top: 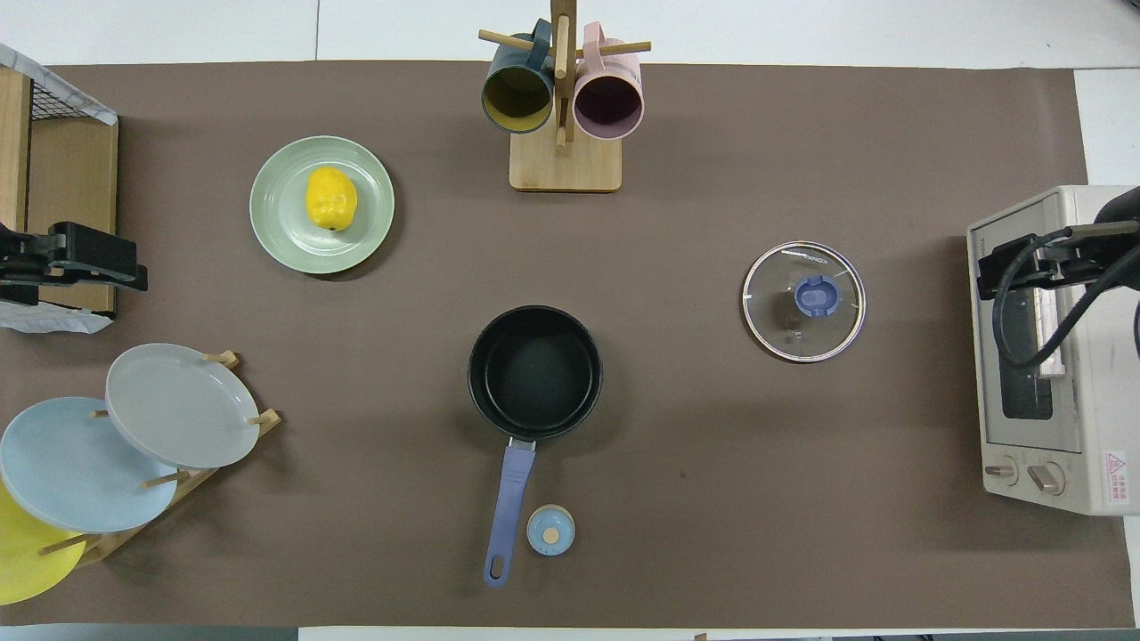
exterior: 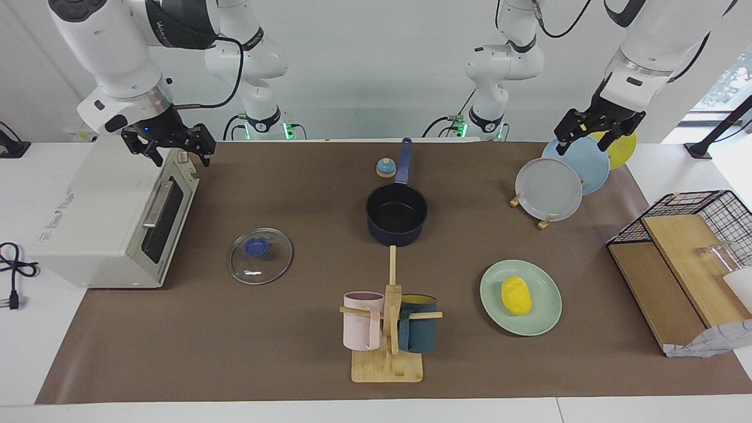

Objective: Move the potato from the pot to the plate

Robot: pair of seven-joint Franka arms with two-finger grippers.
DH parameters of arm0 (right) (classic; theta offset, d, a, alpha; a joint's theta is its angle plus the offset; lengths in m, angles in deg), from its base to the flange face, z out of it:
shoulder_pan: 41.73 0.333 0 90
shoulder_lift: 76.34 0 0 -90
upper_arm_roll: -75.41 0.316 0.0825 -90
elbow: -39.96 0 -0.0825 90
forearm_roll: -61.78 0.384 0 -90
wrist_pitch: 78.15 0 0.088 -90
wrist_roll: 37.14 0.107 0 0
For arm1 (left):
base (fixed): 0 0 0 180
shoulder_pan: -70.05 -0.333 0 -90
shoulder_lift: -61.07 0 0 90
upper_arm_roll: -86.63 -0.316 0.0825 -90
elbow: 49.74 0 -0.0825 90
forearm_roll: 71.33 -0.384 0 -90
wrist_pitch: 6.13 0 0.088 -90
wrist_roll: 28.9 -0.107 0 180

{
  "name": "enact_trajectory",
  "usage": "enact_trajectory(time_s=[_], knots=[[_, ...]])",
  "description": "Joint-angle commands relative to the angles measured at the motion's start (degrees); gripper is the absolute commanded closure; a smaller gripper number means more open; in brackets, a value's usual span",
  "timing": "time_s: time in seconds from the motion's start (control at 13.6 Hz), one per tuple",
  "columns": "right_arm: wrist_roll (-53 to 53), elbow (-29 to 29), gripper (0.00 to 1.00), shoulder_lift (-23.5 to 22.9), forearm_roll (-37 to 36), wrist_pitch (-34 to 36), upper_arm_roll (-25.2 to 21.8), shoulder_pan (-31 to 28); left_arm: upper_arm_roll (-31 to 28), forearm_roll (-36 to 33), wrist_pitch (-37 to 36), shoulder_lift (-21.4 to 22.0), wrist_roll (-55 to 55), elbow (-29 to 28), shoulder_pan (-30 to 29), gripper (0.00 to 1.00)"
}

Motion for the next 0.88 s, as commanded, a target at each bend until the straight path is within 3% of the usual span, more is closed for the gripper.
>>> enact_trajectory(time_s=[0.0, 0.15, 0.37, 0.81], knots=[[-1.02, 0.78, 0.00, 0.72, 0.31, -2.08, 0.51, -1.00, 0.48, -0.74, 2.26, 4.49, -1.95, -8.16, -0.08, 0.00], [-1.03, 0.69, 0.00, 0.72, 0.40, -2.09, 0.51, -0.92, 0.49, -0.65, 2.89, 3.45, -3.10, -7.13, -0.34, 0.00], [-1.03, 0.69, 0.00, 0.72, 2.14, -1.73, 0.51, -0.83, 0.22, -0.21, -0.36, 1.07, -3.01, -0.72, 0.27, 0.00], [-1.20, 0.69, 0.00, 0.72, 2.33, -1.74, 0.51, -0.83, 0.31, -0.21, -0.01, 1.50, -3.10, -1.68, 0.10, 0.00]])
